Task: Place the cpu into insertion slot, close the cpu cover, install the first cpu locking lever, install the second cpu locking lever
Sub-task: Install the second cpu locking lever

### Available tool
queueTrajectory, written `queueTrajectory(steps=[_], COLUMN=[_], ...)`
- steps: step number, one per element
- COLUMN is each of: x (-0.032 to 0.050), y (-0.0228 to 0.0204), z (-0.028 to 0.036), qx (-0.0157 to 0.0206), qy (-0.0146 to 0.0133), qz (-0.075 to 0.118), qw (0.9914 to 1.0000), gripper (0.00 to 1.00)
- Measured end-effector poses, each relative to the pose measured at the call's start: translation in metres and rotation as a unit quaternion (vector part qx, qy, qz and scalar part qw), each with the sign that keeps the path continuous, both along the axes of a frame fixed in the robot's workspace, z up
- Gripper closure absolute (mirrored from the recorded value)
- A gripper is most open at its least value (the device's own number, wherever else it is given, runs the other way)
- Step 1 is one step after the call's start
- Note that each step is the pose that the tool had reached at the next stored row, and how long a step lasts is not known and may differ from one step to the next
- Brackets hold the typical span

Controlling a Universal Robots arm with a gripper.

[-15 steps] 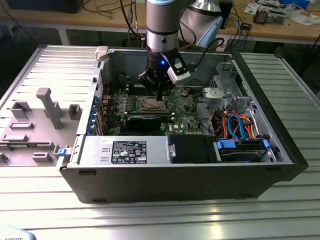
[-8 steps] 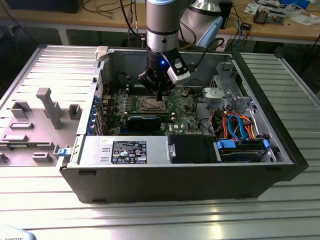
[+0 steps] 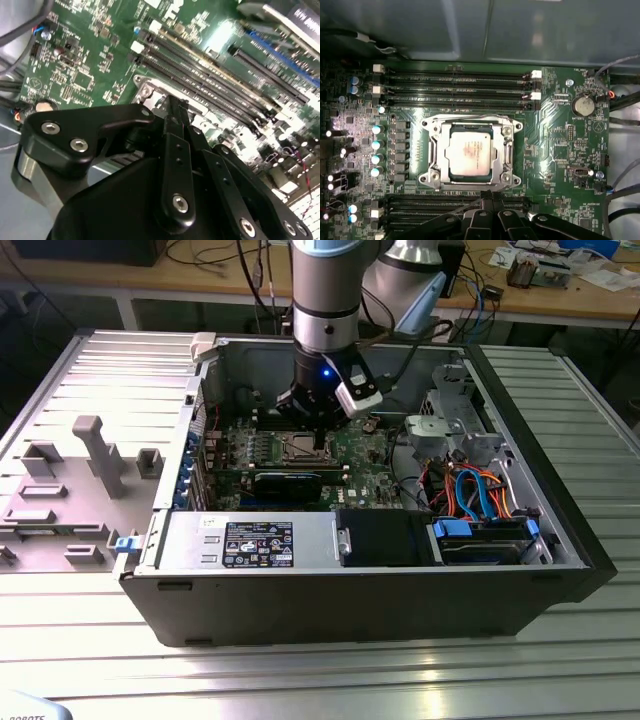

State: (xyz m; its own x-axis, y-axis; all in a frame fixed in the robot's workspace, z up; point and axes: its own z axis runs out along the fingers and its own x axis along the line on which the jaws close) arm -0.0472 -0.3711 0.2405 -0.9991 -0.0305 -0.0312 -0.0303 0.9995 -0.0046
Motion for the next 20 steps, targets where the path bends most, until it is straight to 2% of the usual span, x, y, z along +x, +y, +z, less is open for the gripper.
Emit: queueTrajectory(steps=[1,2,5,6,7,9,12,14,17,20], x=[0.0000,0.0000,-0.0001,0.0000,0.0000,-0.0004,-0.0088,-0.0143,-0.0161,-0.0166], y=[-0.0004,-0.0006,-0.0021,-0.0033,-0.0053,-0.0066,-0.0067,-0.0073,-0.0093,-0.0095], z=[-0.0001,-0.0005,-0.0014,-0.0017,-0.0024,-0.0040,-0.0095,-0.0109,-0.0112,-0.0115], qx=[0.0000,0.0001,-0.0001,0.0000,0.0000,0.0001,0.0000,0.0003,0.0013,0.0016], qy=[0.0016,0.0046,0.0184,0.0199,0.0210,0.0218,0.0244,0.0245,0.0245,0.0245], qz=[0.000,0.000,0.006,0.007,0.008,0.007,0.008,0.008,0.009,0.009], qw=[1.00000,0.99999,0.99981,0.99977,0.99975,0.99974,0.99967,0.99967,0.99966,0.99966], gripper=[0.89,0.89,0.89,0.89,0.89,0.89,0.89,0.89,0.89,0.89])
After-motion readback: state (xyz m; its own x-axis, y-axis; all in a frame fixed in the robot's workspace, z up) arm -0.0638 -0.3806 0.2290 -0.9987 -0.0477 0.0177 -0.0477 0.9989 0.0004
